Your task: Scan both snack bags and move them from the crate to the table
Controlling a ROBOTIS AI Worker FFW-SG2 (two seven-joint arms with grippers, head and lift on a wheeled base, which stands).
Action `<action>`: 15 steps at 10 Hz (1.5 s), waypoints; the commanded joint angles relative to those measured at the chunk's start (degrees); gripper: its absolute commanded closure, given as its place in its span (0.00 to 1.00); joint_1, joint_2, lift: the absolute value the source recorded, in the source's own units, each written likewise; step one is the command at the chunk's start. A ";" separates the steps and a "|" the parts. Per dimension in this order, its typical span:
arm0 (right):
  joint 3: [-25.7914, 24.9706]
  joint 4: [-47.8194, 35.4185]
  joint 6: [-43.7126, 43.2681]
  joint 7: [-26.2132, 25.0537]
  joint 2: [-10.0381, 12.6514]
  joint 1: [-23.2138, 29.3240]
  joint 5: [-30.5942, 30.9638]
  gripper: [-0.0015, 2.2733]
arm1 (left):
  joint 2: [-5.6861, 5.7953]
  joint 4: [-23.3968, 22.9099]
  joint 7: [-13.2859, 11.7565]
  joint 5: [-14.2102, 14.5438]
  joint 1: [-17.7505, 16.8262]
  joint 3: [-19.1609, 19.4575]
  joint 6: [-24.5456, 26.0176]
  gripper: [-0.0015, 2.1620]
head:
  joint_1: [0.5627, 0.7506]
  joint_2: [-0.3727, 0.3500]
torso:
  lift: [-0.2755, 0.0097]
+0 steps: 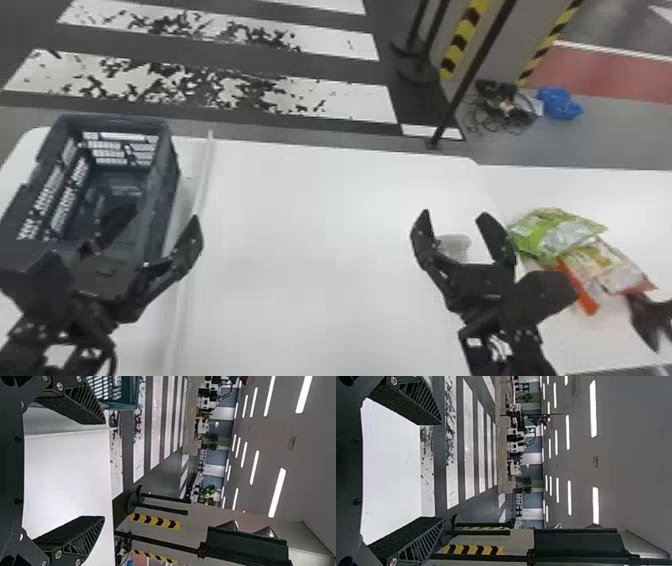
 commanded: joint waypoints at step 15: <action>1.42 3.11 -2.13 -0.08 2.06 0.40 0.37 0.04 | -0.44 0.86 0.59 -0.19 0.20 1.56 -0.45 0.07 | 0.70 0.36 | 0.84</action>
